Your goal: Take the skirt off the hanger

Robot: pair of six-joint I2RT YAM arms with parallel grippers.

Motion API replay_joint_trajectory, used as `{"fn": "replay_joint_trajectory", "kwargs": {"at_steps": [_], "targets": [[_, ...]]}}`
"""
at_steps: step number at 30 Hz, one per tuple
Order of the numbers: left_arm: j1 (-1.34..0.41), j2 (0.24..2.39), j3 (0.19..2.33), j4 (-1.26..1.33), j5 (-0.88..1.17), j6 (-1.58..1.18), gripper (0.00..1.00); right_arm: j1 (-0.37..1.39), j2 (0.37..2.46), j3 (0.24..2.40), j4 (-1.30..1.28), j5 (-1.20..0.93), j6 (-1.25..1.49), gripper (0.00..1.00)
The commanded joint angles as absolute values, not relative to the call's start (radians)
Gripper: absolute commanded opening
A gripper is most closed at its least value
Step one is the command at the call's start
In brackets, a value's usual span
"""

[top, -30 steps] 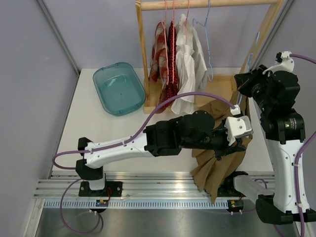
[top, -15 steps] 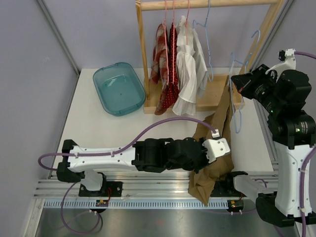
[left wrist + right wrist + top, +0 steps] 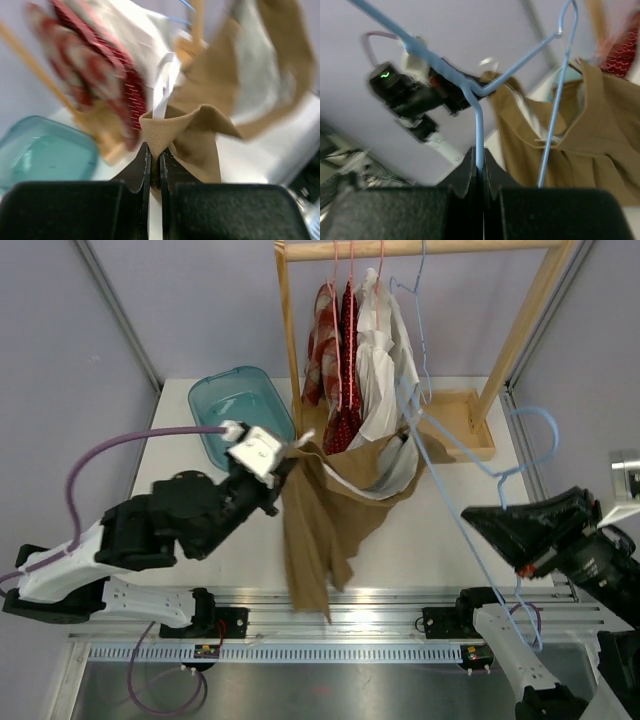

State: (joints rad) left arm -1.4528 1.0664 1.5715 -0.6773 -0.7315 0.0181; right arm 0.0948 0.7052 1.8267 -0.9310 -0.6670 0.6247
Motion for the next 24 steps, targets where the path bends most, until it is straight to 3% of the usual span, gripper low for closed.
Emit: {"fn": "replay_joint_trajectory", "kwargs": {"at_steps": [1,4,10,14,20,24], "targets": [[-1.439,0.968,1.597,-0.440,-0.946,0.213,0.00,0.094,0.612,1.708,-0.552,-1.087,0.823,0.00],[-1.410,0.939,1.575,-0.274,-0.960,0.379,0.00,0.094,0.526,1.576,-0.306,-1.225,0.990,0.00],[-1.102,1.076,1.732,-0.424,-0.761,0.307,0.00,0.117,0.486,1.513,-0.324,-1.305,0.971,0.00],[-0.868,1.173,1.796,-0.445,-0.654,0.281,0.00,0.136,0.474,1.494,-0.486,-1.279,0.829,0.00],[-0.472,1.369,2.093,-0.537,-0.526,0.158,0.00,0.152,0.472,1.515,-0.809,-1.112,0.562,0.00],[-0.365,1.460,2.238,-0.552,-0.515,0.129,0.00,0.178,0.471,1.531,-0.936,-0.974,0.451,0.00]]}}
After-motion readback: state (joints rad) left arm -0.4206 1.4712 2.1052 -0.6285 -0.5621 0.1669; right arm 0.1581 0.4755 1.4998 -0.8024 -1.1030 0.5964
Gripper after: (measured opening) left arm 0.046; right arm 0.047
